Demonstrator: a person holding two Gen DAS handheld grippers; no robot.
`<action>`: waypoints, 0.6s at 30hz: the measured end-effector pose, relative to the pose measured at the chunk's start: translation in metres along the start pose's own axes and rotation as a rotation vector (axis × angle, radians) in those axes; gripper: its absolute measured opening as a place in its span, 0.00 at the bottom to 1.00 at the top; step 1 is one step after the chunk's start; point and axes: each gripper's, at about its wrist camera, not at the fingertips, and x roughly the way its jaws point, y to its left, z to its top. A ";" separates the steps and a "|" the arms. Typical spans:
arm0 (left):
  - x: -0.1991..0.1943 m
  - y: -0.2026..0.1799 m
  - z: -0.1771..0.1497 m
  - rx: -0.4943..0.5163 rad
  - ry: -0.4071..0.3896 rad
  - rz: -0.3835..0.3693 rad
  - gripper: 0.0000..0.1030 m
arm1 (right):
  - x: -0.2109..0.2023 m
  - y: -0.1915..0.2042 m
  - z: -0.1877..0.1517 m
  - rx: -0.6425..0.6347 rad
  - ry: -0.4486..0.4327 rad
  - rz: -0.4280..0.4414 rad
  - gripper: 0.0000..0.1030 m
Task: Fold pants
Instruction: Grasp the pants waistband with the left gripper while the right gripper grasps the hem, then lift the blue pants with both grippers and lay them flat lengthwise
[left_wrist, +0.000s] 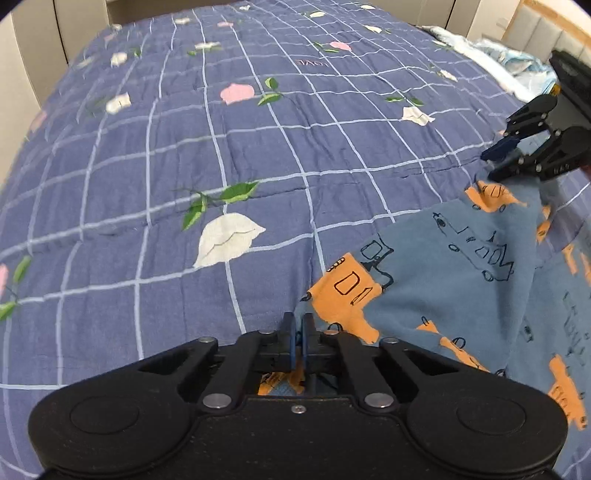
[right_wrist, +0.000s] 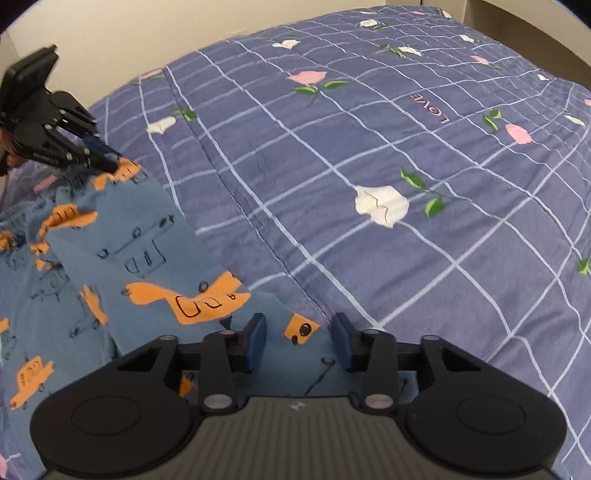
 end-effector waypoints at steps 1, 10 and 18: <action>-0.004 -0.005 0.000 0.016 -0.015 0.030 0.00 | -0.001 0.003 0.001 -0.006 -0.002 -0.008 0.16; -0.059 0.001 0.010 0.023 -0.234 0.270 0.00 | -0.031 0.023 0.026 -0.043 -0.130 -0.164 0.04; -0.053 0.035 0.009 -0.026 -0.235 0.334 0.00 | -0.006 0.027 0.073 -0.069 -0.164 -0.221 0.04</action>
